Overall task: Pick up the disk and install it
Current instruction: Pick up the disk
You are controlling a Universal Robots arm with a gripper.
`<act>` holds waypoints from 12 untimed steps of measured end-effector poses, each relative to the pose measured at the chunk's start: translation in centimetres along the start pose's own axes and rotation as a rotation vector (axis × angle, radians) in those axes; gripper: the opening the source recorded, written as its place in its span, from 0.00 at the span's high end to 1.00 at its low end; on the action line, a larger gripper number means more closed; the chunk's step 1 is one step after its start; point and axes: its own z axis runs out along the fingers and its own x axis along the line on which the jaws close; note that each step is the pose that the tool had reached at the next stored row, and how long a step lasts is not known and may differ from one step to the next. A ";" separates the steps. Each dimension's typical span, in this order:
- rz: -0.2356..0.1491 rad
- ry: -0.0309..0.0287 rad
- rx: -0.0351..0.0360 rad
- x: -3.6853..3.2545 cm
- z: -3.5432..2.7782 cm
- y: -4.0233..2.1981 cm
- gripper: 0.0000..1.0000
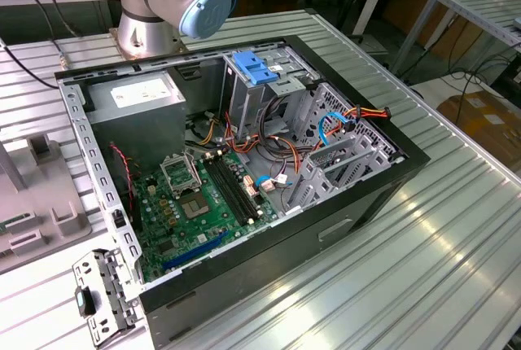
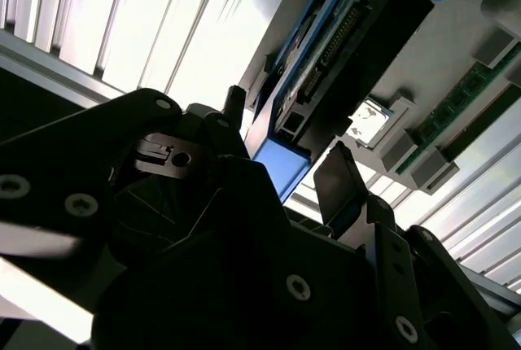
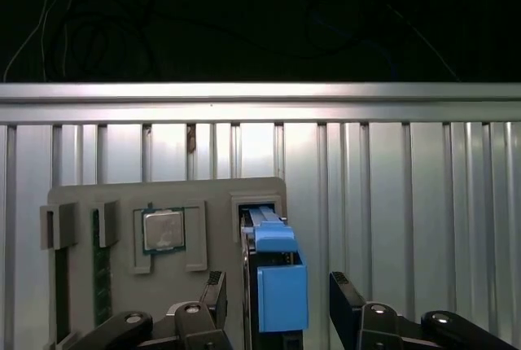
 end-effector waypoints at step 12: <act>0.000 0.0000 -0.0001 0.01 0.50 -0.02 0.38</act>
